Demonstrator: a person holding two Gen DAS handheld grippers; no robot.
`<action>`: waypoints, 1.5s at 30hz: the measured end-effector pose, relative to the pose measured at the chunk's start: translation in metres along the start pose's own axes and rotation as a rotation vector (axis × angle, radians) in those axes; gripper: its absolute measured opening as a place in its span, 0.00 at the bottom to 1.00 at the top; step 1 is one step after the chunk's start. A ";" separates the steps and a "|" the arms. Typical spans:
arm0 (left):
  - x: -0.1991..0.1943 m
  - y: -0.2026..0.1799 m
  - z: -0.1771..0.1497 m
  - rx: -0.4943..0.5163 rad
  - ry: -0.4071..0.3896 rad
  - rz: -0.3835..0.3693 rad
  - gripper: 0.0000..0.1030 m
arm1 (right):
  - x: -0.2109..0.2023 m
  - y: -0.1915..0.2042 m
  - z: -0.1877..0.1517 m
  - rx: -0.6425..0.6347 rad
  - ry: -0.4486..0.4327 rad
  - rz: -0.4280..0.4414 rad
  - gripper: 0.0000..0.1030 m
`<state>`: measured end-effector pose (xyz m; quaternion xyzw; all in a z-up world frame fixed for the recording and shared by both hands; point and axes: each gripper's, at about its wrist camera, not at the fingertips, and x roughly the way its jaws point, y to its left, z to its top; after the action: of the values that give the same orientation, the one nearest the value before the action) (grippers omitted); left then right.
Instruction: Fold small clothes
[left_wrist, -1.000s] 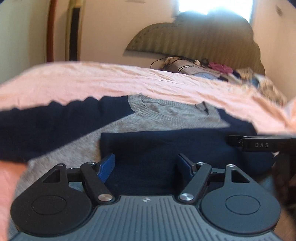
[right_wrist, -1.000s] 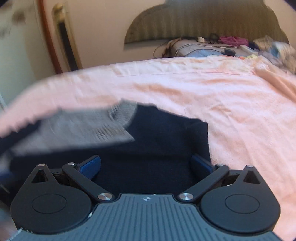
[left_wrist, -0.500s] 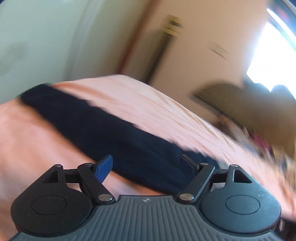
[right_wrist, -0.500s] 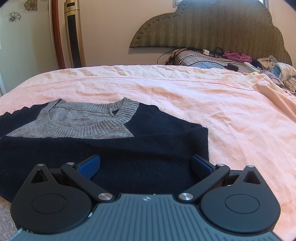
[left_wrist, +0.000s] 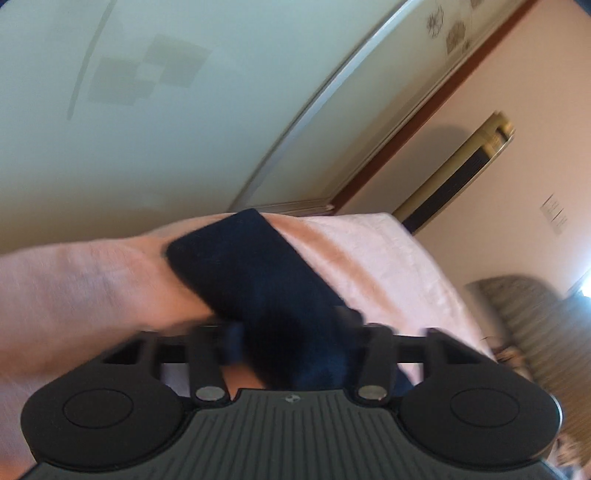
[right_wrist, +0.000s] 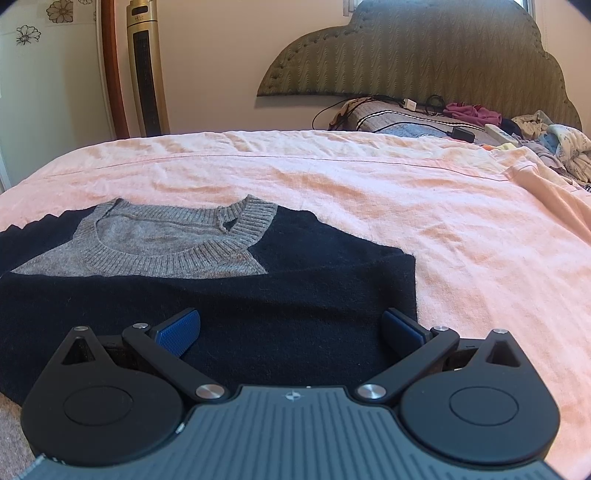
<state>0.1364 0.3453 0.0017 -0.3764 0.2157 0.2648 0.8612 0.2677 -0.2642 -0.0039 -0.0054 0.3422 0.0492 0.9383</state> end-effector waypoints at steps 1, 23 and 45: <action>0.002 0.001 0.001 0.013 0.002 0.034 0.09 | 0.000 0.000 0.000 0.000 0.000 0.000 1.00; -0.139 -0.173 -0.256 0.918 0.155 -0.512 0.94 | -0.001 -0.002 0.001 0.030 -0.009 0.018 1.00; -0.108 -0.111 -0.213 0.450 0.205 -0.502 0.97 | 0.006 0.075 0.030 0.396 0.354 0.498 0.13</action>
<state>0.0856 0.0874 -0.0100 -0.2431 0.2550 -0.0486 0.9346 0.2840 -0.1877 0.0171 0.2514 0.4930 0.2073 0.8067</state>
